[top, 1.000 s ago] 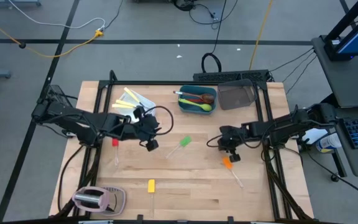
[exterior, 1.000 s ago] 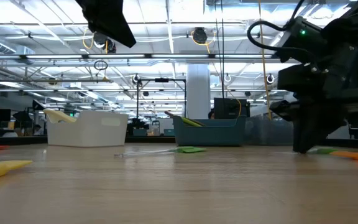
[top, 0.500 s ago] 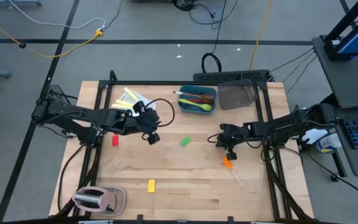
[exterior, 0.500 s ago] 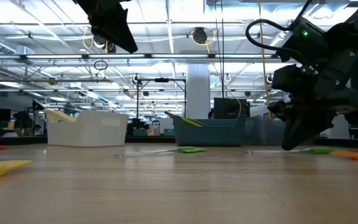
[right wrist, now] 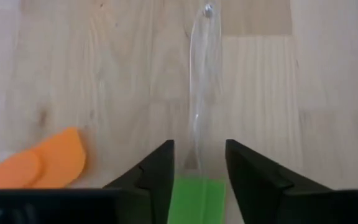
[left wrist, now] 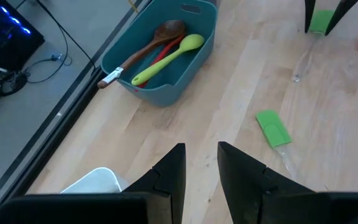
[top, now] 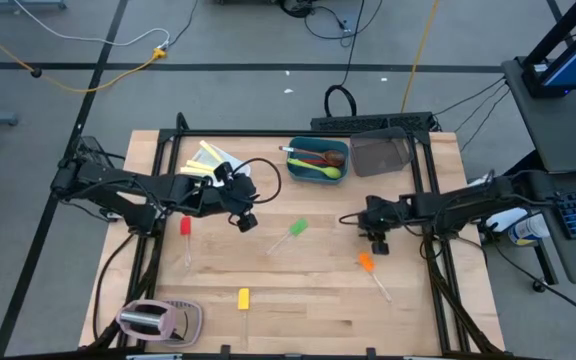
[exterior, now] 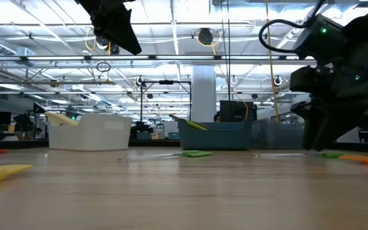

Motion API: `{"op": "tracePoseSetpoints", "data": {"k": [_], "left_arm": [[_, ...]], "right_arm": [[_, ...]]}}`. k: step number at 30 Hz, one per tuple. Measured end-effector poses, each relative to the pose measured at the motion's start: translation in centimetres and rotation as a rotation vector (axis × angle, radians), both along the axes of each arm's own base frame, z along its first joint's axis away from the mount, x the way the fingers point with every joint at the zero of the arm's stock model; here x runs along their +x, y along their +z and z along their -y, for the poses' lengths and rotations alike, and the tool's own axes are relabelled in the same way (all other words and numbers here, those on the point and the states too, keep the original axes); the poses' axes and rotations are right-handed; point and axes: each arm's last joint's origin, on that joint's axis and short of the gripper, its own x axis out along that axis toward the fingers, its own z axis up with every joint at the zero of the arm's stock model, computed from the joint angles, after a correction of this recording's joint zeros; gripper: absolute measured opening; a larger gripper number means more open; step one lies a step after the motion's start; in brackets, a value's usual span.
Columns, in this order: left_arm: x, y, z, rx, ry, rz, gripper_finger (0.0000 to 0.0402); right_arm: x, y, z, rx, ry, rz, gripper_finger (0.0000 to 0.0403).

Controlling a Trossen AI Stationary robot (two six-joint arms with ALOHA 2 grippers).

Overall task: Pick & Place Kitchen Items
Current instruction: Put the right green spatula into the black bin

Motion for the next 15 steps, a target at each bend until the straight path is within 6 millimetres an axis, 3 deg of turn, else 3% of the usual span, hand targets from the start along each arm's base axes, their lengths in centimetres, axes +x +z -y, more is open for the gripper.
{"op": "tracePoseSetpoints", "data": {"k": [4, 8, 15], "left_arm": [[0.0, 0.0, 0.0, -0.001, 0.0, 0.001, 0.0097], [0.0, 0.0, 0.0, -0.003, 0.002, 0.008, 0.0097], [0.1, 0.1, 0.0, -0.004, 0.002, 0.011, 0.0097]], "right_arm": [[-1.4, 0.5, 0.0, 0.019, -0.028, -0.059, 0.0166], [-1.3, 0.8, 0.0, 0.035, -0.05, -0.033, 0.018], [-1.6, -0.5, -0.3, 0.074, -0.138, -0.174, 0.0185]]}}
